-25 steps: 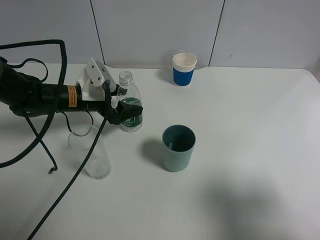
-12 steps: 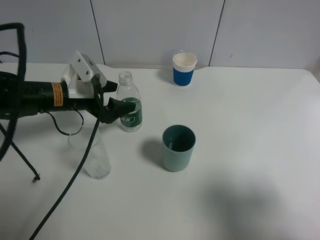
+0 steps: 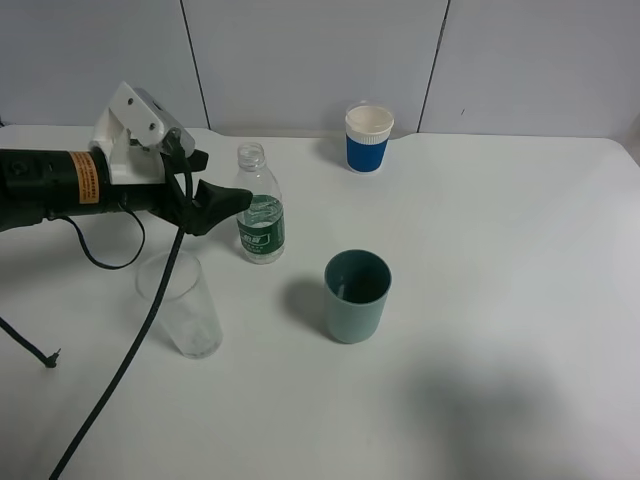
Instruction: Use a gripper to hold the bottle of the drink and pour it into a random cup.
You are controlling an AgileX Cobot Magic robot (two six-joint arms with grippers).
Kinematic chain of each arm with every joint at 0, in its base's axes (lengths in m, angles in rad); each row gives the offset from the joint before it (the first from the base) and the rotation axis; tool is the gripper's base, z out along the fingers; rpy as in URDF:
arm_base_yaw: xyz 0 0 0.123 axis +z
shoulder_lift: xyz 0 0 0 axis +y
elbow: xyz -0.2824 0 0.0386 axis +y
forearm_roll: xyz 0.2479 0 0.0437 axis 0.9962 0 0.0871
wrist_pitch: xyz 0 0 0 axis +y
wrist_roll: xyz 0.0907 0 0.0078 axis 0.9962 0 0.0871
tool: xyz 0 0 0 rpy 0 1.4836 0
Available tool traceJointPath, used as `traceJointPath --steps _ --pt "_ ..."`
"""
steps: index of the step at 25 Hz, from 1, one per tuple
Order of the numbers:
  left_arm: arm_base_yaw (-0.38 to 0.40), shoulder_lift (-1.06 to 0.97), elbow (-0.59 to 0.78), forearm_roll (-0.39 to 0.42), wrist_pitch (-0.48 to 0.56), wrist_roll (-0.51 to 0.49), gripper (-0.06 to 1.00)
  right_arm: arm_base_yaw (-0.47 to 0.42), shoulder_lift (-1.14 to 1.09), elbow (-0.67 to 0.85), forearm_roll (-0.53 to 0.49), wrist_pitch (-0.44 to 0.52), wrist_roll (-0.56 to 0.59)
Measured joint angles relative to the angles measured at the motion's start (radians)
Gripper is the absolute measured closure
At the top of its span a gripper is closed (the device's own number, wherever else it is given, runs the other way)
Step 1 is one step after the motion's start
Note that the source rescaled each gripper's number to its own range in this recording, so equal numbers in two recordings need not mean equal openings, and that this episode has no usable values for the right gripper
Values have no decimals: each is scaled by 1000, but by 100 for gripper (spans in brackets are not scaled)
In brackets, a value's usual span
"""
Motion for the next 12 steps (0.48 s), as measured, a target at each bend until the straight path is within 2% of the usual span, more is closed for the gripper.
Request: traceJointPath --steps 12 --pt "0 -160 27 -150 259 -9 19 0 0 0 0 0 0"
